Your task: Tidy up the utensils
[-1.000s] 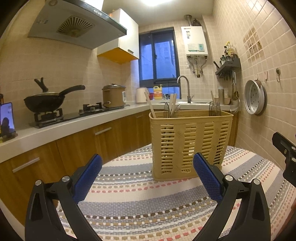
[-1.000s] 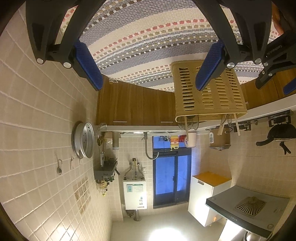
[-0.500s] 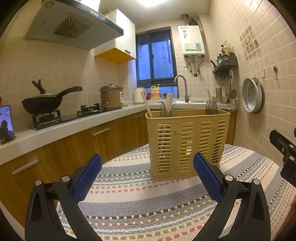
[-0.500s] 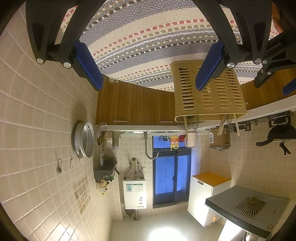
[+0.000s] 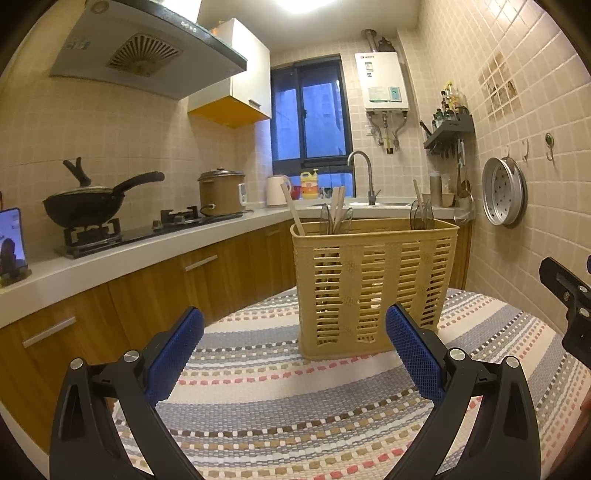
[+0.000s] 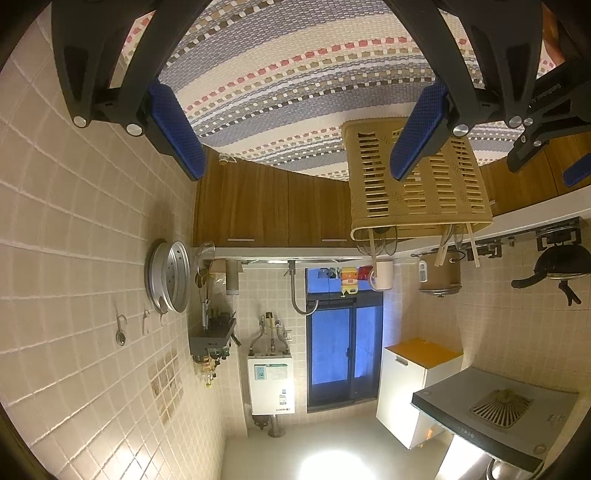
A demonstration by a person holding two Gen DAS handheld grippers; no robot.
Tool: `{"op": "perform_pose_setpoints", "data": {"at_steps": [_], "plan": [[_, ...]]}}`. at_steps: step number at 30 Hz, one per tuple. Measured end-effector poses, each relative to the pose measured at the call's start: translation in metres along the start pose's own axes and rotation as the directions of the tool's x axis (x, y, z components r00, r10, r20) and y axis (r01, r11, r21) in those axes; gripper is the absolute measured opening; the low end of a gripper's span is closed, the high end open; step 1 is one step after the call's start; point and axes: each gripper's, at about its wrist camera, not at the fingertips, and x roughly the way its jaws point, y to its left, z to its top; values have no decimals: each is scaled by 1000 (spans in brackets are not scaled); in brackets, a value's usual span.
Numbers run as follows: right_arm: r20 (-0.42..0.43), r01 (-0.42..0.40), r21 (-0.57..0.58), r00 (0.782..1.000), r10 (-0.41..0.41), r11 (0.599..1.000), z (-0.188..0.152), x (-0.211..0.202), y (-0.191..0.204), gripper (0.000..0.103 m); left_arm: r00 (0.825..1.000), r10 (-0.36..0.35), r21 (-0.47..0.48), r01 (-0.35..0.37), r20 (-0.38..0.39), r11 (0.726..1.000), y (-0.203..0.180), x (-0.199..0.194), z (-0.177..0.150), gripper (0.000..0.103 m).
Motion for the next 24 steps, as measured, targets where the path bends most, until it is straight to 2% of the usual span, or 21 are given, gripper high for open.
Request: {"op": "perform_pose_setpoints", "data": {"at_steps": [8,13,18,24], "plan": [[7,0,-9,1000,0,1000,0,-1,1,95,999,-10,1,10,35,1000,1,-6,1,95],[7,-2,-8,1000,2,1000,0,0,1,95,998,6,-42,-3,67,999,11,-11,5,95],[5,-4,-13,1000,4,1000,-1,1,2,95,999,-6,-97,11,51,995,21,-6,8,95],[3,-7,-25,1000,7,1000,-2,1,3,95,999,10,-106,-5,47,994,25,-4,7,95]]}}
